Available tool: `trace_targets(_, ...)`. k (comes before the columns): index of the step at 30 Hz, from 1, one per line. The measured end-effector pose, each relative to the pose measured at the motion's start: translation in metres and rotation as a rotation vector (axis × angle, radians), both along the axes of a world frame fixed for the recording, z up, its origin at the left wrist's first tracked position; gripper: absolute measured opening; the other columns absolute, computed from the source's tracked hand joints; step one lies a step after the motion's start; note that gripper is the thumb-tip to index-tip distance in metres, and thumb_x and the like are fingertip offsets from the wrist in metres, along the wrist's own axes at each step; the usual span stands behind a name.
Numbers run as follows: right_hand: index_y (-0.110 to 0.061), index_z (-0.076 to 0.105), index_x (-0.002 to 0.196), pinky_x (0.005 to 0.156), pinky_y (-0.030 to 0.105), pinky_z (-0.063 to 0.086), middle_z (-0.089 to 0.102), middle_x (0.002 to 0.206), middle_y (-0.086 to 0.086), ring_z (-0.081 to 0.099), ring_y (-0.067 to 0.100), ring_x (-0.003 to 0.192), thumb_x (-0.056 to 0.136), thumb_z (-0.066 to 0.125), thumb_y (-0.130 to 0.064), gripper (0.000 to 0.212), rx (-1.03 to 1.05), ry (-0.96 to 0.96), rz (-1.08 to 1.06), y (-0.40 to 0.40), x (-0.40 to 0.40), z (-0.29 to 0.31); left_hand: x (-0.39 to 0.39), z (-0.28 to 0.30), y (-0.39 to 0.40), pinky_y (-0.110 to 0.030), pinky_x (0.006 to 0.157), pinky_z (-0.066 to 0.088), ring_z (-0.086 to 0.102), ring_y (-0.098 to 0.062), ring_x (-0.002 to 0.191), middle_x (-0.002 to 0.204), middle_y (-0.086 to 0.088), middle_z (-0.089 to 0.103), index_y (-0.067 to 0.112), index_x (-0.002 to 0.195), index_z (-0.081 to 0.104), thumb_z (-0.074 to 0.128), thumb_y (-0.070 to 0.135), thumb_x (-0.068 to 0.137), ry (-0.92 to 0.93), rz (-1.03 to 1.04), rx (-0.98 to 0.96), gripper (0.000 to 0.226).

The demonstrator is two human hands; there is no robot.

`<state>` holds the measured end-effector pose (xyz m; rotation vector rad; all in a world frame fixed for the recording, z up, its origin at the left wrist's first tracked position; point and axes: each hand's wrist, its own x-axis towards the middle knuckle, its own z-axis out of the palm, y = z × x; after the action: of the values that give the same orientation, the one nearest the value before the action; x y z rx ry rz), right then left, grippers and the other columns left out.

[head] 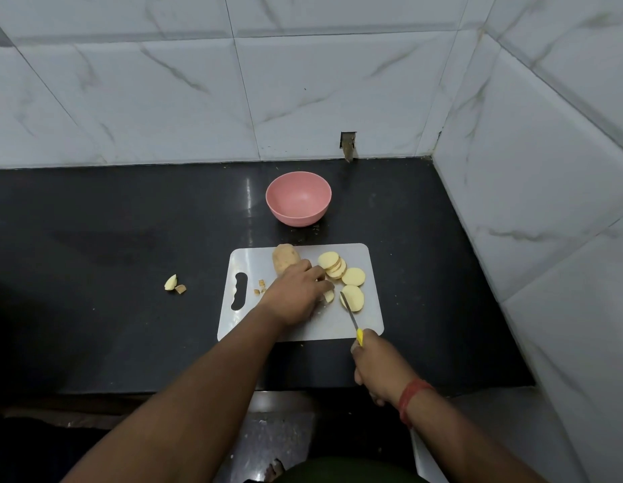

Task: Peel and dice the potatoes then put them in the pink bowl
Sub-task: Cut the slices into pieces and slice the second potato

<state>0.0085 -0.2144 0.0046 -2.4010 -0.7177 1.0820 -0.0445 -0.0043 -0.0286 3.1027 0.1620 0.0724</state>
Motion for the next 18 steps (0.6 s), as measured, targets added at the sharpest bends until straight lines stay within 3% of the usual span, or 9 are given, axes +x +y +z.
trace_targets(5,-0.005,0.046,0.12,0.055,0.031,0.047,0.058,0.092,0.016,0.052,0.021,0.063,0.101,0.029,-0.02,0.03,0.024,0.012,-0.022,0.003,0.001,-0.001,-0.002,-0.002,-0.004,-0.033,0.086,0.041,0.048,-0.019,0.1,0.112,-0.001,0.061,0.018,0.119,0.066,0.054,0.037,0.098,-0.035,0.072,-0.009,0.03)
trace_targets(9,-0.006,0.047,0.117,0.05,0.03,0.046,0.058,0.087,0.013,0.053,0.02,0.06,0.101,0.03,-0.02,0.027,0.033,0.04,-0.013,0.006,0.003,0.005,-0.002,-0.005,-0.01,-0.034,0.092,0.041,0.049,-0.021,0.104,0.112,-0.004,0.061,0.015,0.115,0.064,0.047,0.043,0.1,-0.022,0.152,-0.027,0.036)
trace_targets(13,-0.016,0.039,0.103,0.044,0.025,0.041,0.055,0.079,0.008,0.051,0.016,0.054,0.101,0.029,-0.019,0.011,0.02,0.043,0.008,0.011,0.003,0.01,-0.001,-0.005,-0.014,-0.034,0.092,0.04,0.05,-0.022,0.104,0.113,-0.005,0.06,0.014,0.113,0.062,0.045,0.044,0.101,-0.023,0.195,-0.036,0.036)
trace_targets(18,-0.012,0.039,0.101,0.058,0.028,0.048,0.059,0.095,0.015,0.056,0.027,0.074,0.099,0.031,-0.016,0.009,-0.023,0.021,0.052,0.02,0.004,0.012,-0.004,-0.009,-0.013,-0.034,0.093,0.042,0.05,-0.021,0.107,0.117,-0.003,0.06,0.017,0.122,0.06,0.05,0.045,0.099,-0.057,0.198,-0.085,0.038)
